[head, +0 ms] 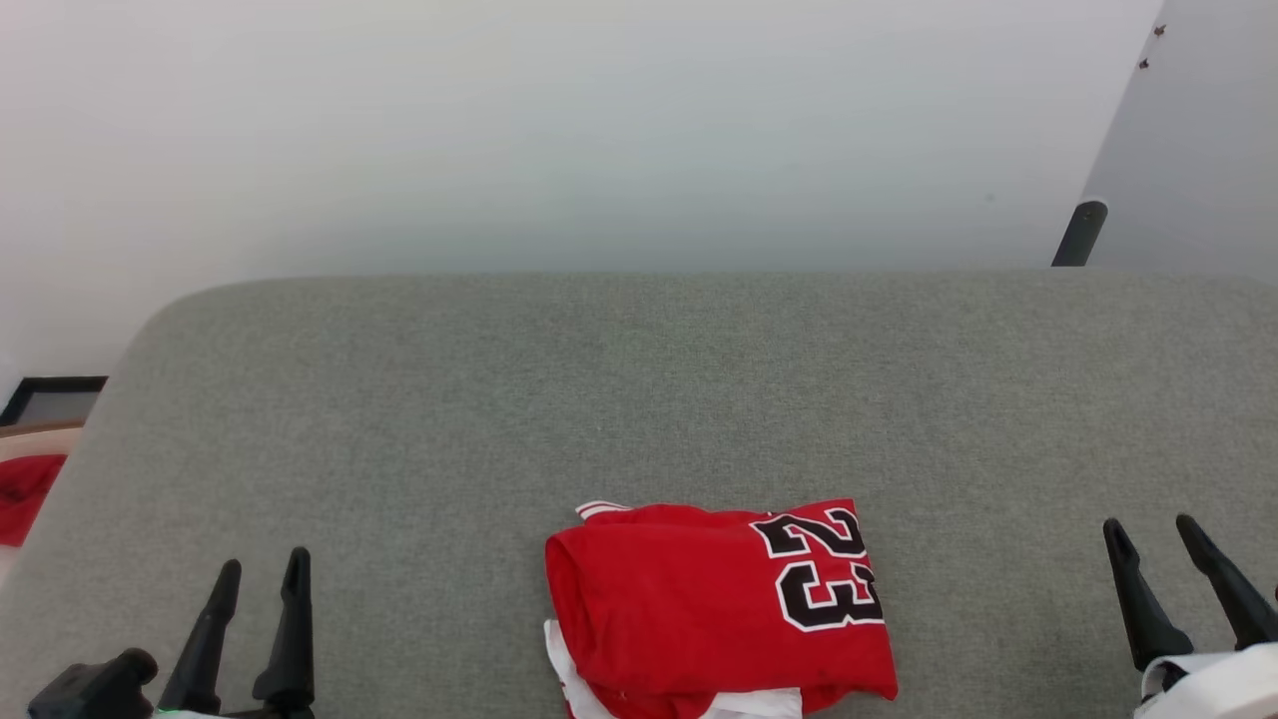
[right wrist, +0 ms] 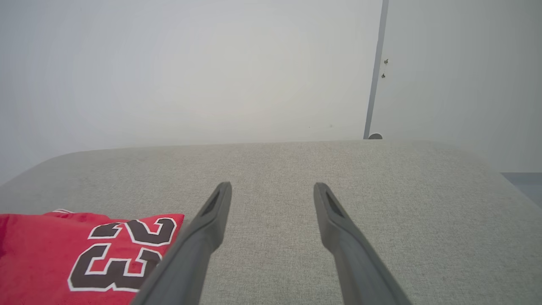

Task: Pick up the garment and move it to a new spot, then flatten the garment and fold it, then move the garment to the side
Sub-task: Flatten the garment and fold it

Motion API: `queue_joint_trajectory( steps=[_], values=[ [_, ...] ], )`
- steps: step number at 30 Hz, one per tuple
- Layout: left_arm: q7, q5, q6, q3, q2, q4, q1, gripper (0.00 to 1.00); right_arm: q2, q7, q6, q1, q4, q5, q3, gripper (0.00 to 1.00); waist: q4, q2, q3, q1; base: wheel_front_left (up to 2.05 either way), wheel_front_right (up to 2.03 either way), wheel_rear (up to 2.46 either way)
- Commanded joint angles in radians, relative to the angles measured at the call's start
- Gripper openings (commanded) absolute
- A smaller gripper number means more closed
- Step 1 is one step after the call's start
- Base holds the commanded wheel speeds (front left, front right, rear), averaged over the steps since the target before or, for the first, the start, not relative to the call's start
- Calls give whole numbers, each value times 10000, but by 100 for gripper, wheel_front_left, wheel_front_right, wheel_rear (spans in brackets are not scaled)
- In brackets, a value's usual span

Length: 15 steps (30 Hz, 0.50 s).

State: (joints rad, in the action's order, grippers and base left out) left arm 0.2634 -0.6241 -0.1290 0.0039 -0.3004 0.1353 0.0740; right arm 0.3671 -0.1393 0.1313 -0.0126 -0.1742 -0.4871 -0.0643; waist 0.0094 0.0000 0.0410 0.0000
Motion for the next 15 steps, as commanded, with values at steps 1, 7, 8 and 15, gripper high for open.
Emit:
queue_joint_trajectory(
  steps=[1,7,8,15],
  values=[
    [3,68,-25,62,33,-70,142,100,-94,-100,-11,210,-18,23,134,100,59,0,68,0,0,0,0],
    [3,109,-27,106,45,-161,227,100,-281,-172,-11,549,-10,85,382,100,191,0,192,0,0,0,0],
    [3,116,-28,97,49,-172,232,100,-294,-169,-11,587,-4,91,399,100,213,0,205,0,0,0,0],
    [3,153,-29,43,54,-218,229,100,-361,-96,-11,632,78,154,439,100,319,0,231,0,0,0,0]
  ],
)
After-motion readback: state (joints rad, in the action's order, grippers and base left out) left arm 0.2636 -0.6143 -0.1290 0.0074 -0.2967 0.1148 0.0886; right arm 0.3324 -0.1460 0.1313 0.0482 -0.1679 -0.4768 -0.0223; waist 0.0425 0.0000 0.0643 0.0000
